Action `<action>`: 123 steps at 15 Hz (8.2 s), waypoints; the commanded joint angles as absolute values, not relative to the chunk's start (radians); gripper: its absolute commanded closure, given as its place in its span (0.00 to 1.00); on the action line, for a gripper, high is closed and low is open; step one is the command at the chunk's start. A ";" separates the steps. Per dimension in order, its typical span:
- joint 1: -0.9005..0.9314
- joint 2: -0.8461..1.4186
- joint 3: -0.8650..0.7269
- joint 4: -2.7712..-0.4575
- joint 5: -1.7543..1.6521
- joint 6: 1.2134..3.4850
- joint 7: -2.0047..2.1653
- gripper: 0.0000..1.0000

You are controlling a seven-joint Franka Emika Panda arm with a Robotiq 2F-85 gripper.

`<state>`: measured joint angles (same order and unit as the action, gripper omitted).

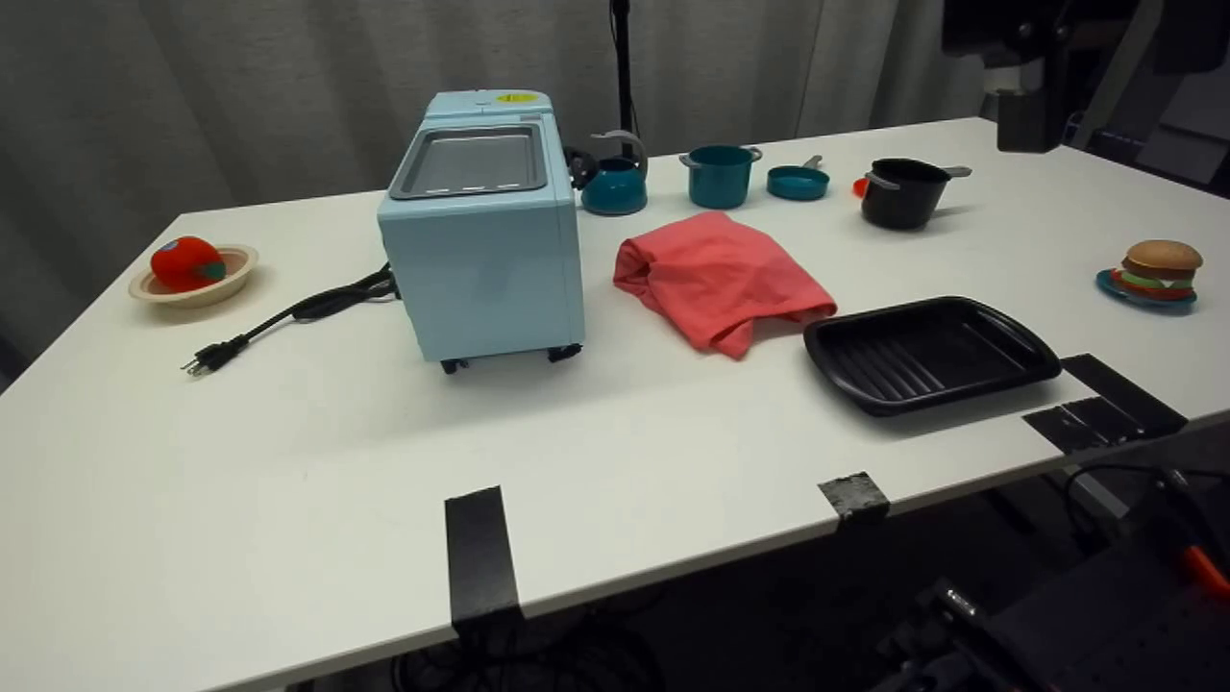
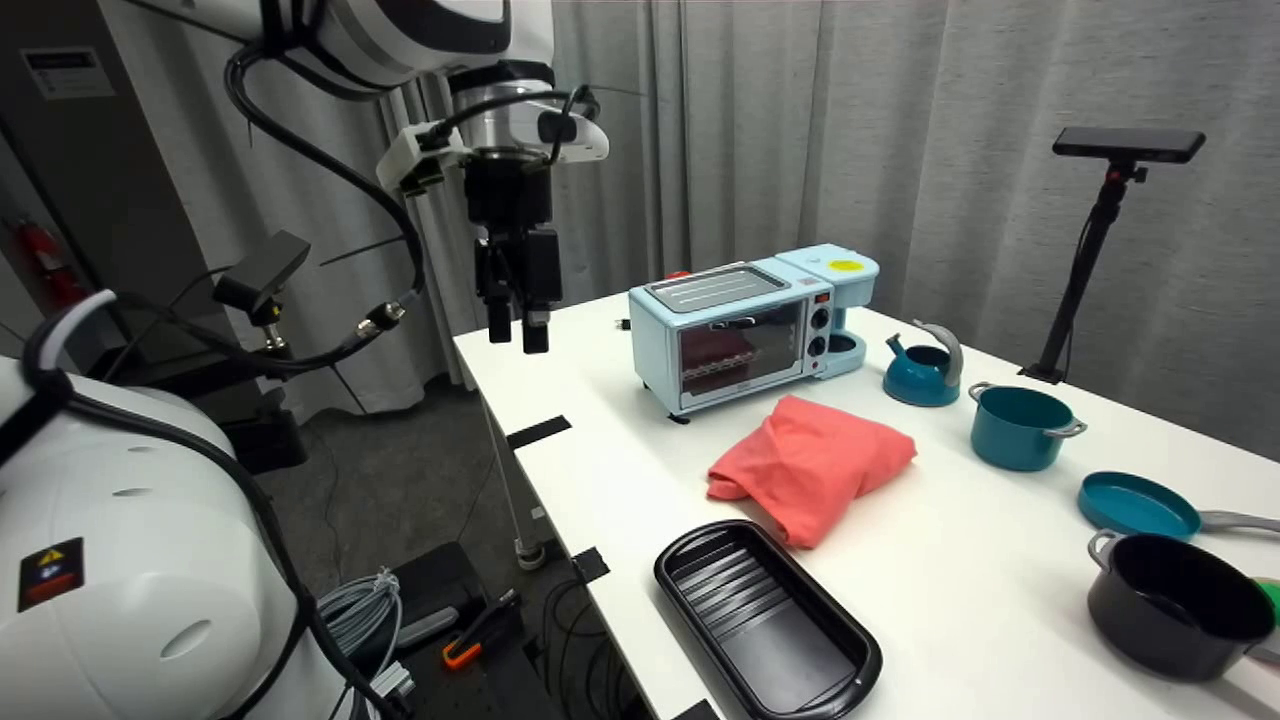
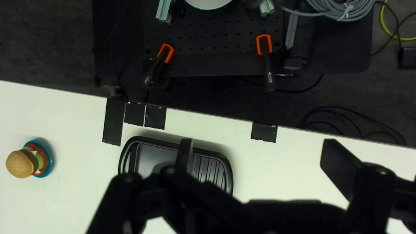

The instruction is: Unfold the shirt

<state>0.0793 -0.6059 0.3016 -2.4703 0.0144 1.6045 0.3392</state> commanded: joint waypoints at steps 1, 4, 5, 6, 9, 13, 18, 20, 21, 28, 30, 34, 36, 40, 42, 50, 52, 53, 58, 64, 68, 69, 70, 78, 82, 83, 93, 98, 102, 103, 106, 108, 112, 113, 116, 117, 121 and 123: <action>0.090 -0.592 0.274 -2.456 0.001 1.605 0.338 0.00; 0.057 -0.579 0.226 -2.434 -0.043 1.641 0.313 0.00; 0.045 -0.571 0.203 -2.423 -0.063 1.655 0.300 0.00; 0.033 -0.556 0.178 -2.404 -0.085 1.671 0.280 0.00; -0.006 -0.472 0.102 -2.327 -0.147 1.753 0.220 0.00; -0.034 -0.319 0.035 -2.204 -0.172 1.890 0.155 0.00; -0.022 -0.164 0.007 -2.062 -0.134 1.974 0.070 0.00; -0.025 -0.192 0.014 -2.105 -0.149 1.977 0.098 0.00; -0.025 -0.172 0.013 -2.085 -0.147 1.978 0.092 0.00; -0.007 -0.092 0.004 -2.035 -0.097 2.002 -0.065 0.00; 0.003 -0.042 0.007 -2.026 -0.063 2.037 -0.144 0.00; 0.021 0.084 0.030 -1.990 -0.040 2.121 -0.244 0.00; 0.033 0.153 0.048 -1.957 -0.048 2.152 -0.269 0.00; 0.056 0.289 0.090 -1.888 -0.050 2.181 -0.282 0.00; 0.047 0.318 0.101 -1.861 -0.023 2.180 -0.288 0.00; 0.078 0.399 0.086 -1.837 -0.109 2.213 -0.205 0.00; 0.097 0.444 0.078 -1.826 -0.162 2.238 -0.163 0.00; 0.107 0.466 0.074 -1.818 -0.188 2.254 -0.145 0.00; 0.146 0.562 0.059 -1.744 -0.276 2.276 -0.107 0.00; 0.158 0.655 0.062 -1.660 -0.267 2.257 -0.110 0.00; 0.166 0.699 0.064 -1.626 -0.260 2.248 -0.112 0.28; 0.168 0.707 0.065 -1.619 -0.257 2.247 -0.111 0.34; 0.170 0.714 0.065 -1.612 -0.254 2.243 -0.108 0.42; 0.155 0.698 0.063 -1.623 -0.238 2.257 -0.098 1.00; 0.134 0.652 0.065 -1.671 -0.215 2.278 -0.096 0.99; 0.127 0.625 0.066 -1.696 -0.209 2.287 -0.094 0.99; 0.022 0.306 -0.037 -1.999 -0.186 2.368 0.037 0.99; -0.015 0.310 -0.152 -2.037 -0.242 2.487 0.210 0.99; 0.009 0.340 -0.256 -2.018 -0.348 2.516 0.423 0.99; 0.016 0.352 -0.274 -2.007 -0.376 2.506 0.477 0.99; 0.039 0.380 -0.302 -1.989 -0.432 2.449 0.603 0.71; 0.054 0.376 -0.296 -2.001 -0.447 2.437 0.642 0.57; 0.113 0.322 -0.264 -2.038 -0.509 2.455 0.665 0.26; 0.121 0.316 -0.246 -2.039 -0.515 2.467 0.642 0.19; 0.137 0.316 -0.172 -2.019 -0.488 2.506 0.563 0.01; 0.137 0.322 -0.144 -2.009 -0.468 2.515 0.524 0.00; 0.131 0.374 -0.047 -1.963 -0.368 2.511 0.353 0.00; 0.132 0.411 -0.017 -1.936 -0.316 2.489 0.281 0.00</action>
